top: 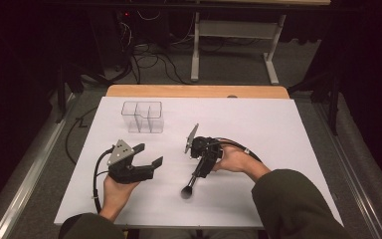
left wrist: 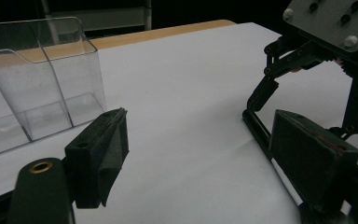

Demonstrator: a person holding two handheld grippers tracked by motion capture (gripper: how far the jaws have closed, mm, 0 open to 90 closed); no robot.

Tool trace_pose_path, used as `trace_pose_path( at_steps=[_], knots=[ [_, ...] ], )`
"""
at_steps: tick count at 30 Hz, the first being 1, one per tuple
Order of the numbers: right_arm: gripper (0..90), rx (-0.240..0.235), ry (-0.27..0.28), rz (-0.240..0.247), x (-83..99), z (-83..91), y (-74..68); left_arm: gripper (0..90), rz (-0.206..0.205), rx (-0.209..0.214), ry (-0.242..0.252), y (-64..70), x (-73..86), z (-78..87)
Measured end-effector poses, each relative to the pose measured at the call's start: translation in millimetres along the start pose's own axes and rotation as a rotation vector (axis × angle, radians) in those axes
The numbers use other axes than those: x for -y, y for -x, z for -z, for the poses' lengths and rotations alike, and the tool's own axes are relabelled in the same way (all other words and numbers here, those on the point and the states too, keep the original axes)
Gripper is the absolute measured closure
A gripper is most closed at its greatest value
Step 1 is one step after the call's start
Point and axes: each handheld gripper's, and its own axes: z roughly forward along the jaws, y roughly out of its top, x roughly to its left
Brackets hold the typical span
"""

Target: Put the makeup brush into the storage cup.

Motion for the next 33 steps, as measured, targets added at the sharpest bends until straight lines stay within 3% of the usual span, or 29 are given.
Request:
trace_pose_path(
  at_steps=[17, 33],
  knots=[
    [25.1, -0.019, -0.018, 0.037, -0.9, -12.9, 1.9, 19.9, 0.001, 0.001, 0.002, 0.2, 0.0, 0.1],
    [24.1, -0.051, -0.021, 0.024, 1.5, -16.9, 3.6, 20.0, 0.001, -0.003, -0.001, 0.1, 0.0, 0.2]
  ],
)
